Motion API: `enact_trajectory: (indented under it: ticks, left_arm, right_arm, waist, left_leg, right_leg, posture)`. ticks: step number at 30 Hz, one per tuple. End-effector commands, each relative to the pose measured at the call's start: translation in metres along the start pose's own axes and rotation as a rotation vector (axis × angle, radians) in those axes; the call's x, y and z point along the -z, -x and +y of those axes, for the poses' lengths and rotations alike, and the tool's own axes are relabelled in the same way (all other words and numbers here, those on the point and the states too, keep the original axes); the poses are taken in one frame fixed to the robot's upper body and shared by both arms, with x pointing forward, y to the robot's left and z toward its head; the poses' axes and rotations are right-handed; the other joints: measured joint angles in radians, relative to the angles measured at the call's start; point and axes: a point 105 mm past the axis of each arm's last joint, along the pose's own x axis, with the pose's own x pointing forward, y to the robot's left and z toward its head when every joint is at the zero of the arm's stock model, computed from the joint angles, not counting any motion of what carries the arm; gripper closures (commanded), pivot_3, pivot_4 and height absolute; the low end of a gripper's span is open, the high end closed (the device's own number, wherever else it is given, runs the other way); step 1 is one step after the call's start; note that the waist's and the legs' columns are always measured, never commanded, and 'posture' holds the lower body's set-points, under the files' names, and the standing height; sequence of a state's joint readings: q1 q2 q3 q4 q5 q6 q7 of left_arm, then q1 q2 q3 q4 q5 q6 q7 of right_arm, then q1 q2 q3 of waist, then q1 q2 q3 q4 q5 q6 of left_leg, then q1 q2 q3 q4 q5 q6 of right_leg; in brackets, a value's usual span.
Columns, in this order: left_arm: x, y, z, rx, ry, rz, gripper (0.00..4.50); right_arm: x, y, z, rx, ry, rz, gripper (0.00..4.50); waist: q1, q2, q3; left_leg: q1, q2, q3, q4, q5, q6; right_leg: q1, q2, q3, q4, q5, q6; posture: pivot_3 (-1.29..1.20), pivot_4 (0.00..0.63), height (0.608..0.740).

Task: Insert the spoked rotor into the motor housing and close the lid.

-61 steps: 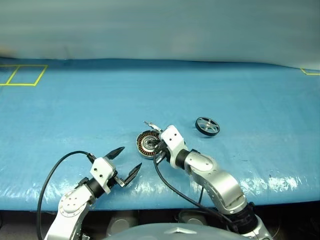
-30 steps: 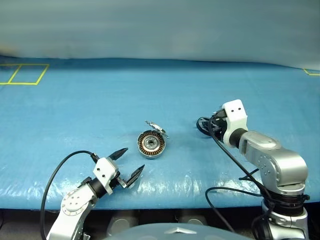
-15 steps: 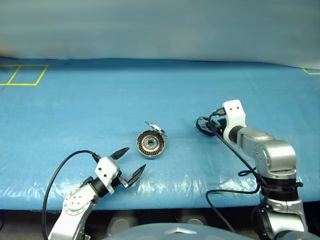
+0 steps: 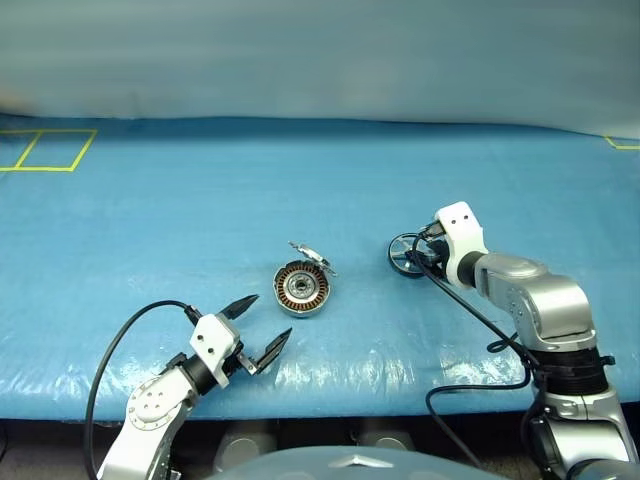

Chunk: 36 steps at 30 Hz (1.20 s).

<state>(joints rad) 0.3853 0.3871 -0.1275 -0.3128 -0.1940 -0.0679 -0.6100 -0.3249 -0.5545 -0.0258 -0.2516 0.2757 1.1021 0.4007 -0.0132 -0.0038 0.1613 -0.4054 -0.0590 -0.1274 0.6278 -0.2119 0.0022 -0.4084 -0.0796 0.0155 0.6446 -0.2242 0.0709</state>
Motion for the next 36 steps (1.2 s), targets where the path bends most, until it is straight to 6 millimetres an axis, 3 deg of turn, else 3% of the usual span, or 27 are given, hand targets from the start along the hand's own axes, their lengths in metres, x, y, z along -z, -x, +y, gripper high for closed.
enact_trajectory:
  ticks: [1,14,20,27,31,36]
  left_arm:
    - [-0.001,0.0,0.0,-0.004,-0.007,-0.006,0.0]
    - [-0.001,-0.001,-0.001,-0.006,-0.004,-0.009,0.0]
    - [-0.001,-0.001,0.0,-0.011,-0.002,-0.01,0.0]
    - [-0.001,0.0,0.0,-0.015,-0.003,-0.008,0.0]
    - [-0.001,0.0,0.001,-0.01,-0.002,-0.007,0.0]
    - [-0.001,-0.002,0.002,0.009,-0.005,-0.005,0.0]
  right_arm:
    - [-0.004,0.002,-0.001,0.002,0.026,-0.016,1.9]
    - [0.011,0.001,0.007,0.014,0.041,0.03,1.9]
    - [0.01,0.002,0.01,0.019,0.039,0.022,3.13]
    - [-0.008,0.018,0.016,0.021,0.11,-0.042,3.15]
    - [-0.007,0.045,0.038,-0.108,0.275,-0.017,3.17]
    - [0.012,0.078,0.082,-0.402,0.466,0.059,3.17]
  waist:
    - [0.0,0.0,0.0]
    - [0.002,0.0,0.0]
    - [0.0,-0.002,-0.001]
    - [0.002,-0.001,-0.001]
    - [0.004,0.001,-0.001]
    - [0.003,0.001,-0.001]
  left_leg:
    - [0.0,0.0,0.0,0.0,0.0,0.0]
    - [0.0,0.0,0.0,0.0,0.0,0.0]
    - [0.001,0.0,-0.001,0.0,0.0,0.0]
    - [0.003,0.0,-0.002,0.0,0.0,0.0]
    - [-0.003,-0.001,-0.003,0.001,0.0,0.001]
    - [-0.005,0.0,-0.003,0.001,0.0,0.001]
  right_leg:
    - [0.0,0.0,0.0,0.0,0.0,0.0]
    - [0.0,0.0,0.0,0.0,0.0,0.0]
    - [0.002,0.0,0.0,0.0,0.0,0.0]
    - [0.003,0.0,0.0,0.0,0.0,0.0]
    - [-0.003,0.0,0.0,0.0,0.001,0.001]
    - [-0.002,0.0,-0.003,-0.002,0.003,0.004]
  posture:
    - [0.0,0.15,0.74]
    - [0.0,0.15,0.74]
    - [0.0,0.15,0.74]
    - [0.0,0.15,0.74]
    - [0.0,0.15,0.74]
    - [0.0,0.15,0.74]
